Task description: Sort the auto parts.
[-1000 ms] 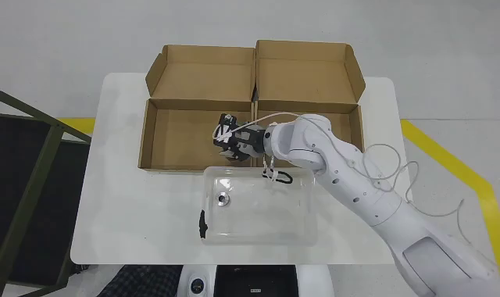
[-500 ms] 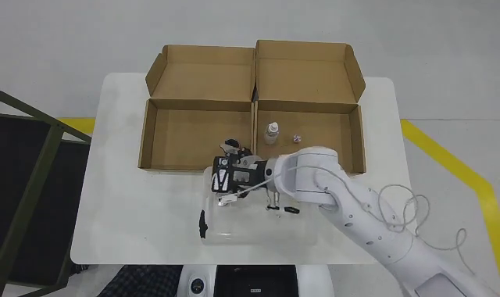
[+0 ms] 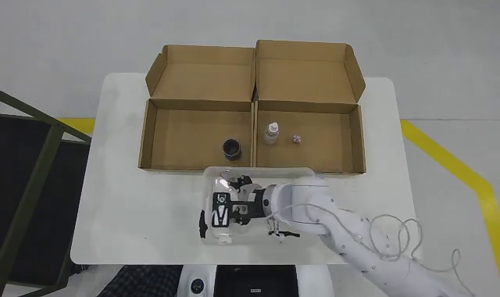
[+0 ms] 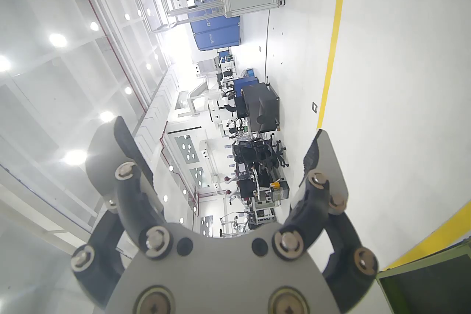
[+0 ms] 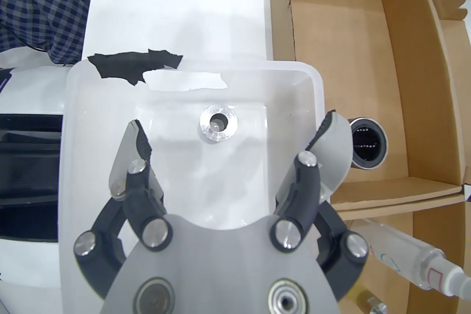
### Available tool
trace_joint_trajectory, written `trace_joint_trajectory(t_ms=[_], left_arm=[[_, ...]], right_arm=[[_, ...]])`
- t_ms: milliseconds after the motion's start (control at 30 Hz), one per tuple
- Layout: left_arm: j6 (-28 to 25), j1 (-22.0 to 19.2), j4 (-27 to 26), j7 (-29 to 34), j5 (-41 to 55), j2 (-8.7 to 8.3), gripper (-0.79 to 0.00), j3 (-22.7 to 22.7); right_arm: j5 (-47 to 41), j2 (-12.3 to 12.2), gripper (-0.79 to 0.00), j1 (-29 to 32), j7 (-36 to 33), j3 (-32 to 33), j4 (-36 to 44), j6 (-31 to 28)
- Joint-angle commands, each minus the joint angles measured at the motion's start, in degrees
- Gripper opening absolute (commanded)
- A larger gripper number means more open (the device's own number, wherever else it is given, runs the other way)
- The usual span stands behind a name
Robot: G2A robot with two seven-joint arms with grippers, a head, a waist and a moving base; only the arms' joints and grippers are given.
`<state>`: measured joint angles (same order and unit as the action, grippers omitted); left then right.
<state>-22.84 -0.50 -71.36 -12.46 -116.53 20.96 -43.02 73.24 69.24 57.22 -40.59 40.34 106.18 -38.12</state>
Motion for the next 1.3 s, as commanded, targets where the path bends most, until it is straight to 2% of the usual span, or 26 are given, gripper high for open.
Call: trace_joint_trajectory(t_ms=[0, 433, 667, 1000, 1200, 1267], left_arm=[[0.0, 0.0, 0.0, 0.0, 0.0, 0.0, 0.0, 0.0], [0.0, 0.0, 0.0, 0.0, 0.0, 0.0, 0.0, 0.0], [0.0, 0.0, 0.0, 0.0, 0.0, 0.0, 0.0, 0.0], [0.0, 0.0, 0.0, 0.0, 0.0, 0.0, 0.0, 0.0], [0.0, 0.0, 0.0, 0.0, 0.0, 0.0, 0.0, 0.0], [0.0, 0.0, 0.0, 0.0, 0.0, 0.0, 0.0, 0.0]], right_arm=[[0.48, 0.14, -0.065, -0.3, 0.28, -0.29, -0.81, 0.18], [0.93, 1.43, -0.139, -2.37, 1.62, -2.59, -6.35, 0.54], [0.97, 2.07, -0.271, -3.05, 2.23, -3.73, -8.7, 0.24], [1.5, 3.09, -0.332, -3.9, 2.59, -5.66, -10.71, 0.27], [1.59, 3.62, -0.483, -4.41, 2.69, -6.23, -11.67, 0.31], [1.68, 3.71, -0.591, -4.51, 2.64, -6.24, -11.91, 0.18]])
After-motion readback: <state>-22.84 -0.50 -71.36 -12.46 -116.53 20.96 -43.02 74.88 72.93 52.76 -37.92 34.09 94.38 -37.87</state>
